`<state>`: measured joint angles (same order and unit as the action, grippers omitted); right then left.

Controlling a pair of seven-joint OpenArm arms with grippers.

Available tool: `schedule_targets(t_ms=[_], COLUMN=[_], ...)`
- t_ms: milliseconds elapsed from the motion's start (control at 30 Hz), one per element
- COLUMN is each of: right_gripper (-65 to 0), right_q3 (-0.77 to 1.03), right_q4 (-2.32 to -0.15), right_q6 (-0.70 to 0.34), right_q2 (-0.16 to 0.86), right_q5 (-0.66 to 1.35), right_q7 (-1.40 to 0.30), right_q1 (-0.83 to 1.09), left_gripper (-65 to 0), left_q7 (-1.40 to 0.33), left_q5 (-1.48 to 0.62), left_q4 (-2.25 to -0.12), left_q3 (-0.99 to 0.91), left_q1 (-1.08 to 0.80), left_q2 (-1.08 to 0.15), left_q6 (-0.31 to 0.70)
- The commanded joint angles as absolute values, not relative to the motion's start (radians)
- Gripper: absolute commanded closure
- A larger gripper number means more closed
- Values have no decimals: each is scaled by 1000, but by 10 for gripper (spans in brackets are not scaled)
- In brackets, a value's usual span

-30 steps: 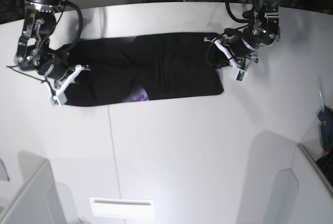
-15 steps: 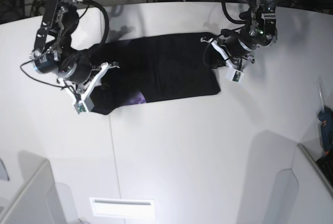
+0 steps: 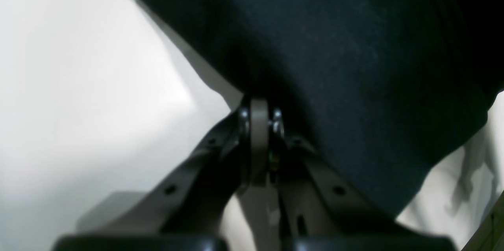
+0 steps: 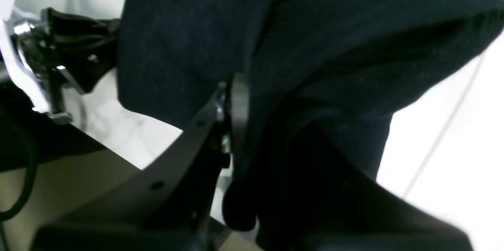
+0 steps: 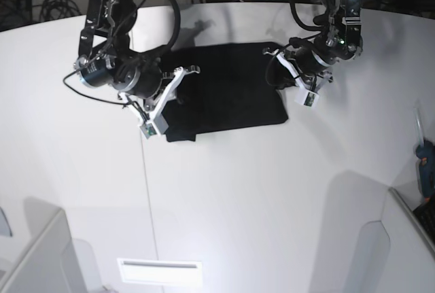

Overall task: Fold the T-shirt properly
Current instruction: 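Fold the strip end with the right gripper over toward the left gripper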

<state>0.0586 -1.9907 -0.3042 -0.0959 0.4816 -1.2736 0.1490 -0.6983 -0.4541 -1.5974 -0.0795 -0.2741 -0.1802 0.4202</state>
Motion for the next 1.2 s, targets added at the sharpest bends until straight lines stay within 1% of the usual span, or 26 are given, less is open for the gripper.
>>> schedule_targets(t_ms=[0,100,133,267,433,767,1167], right_gripper=[0,0,0,0,0,0,0], right_q3=[41,-16,-38,-156,-246,-254,-255], right_q4=[-2012,-2012,-2012,-2009,-1991,-1910,-1876], right_q6=[-303,-297,-277,-145,-70,-62,-62], right_q2=[-105,-105,-105,-105,-101,-73,-96], right_q5=[501,501,501,504,504,498,498], right_q7=[-1254,-1230,-1218,-1155,-1099,-1010,-972], right_q1=[137,139,140,142,134,127,119], left_gripper=[0,0,0,0,0,0,0], left_q7=[-754,-754,-754,-754,-754,-754,-759], left_q5=[-417,-417,-417,-417,-417,-418,-418], left_q4=[-1592,-1592,-1592,-1596,-1598,-1600,-1650], left_q3=[-81,-81,-81,-81,-81,-81,-122], left_q1=[-283,-282,-282,-285,-288,-302,-326], left_q2=[-186,-186,-186,-186,-186,-222,-220], left_q6=[414,414,414,414,414,414,414])
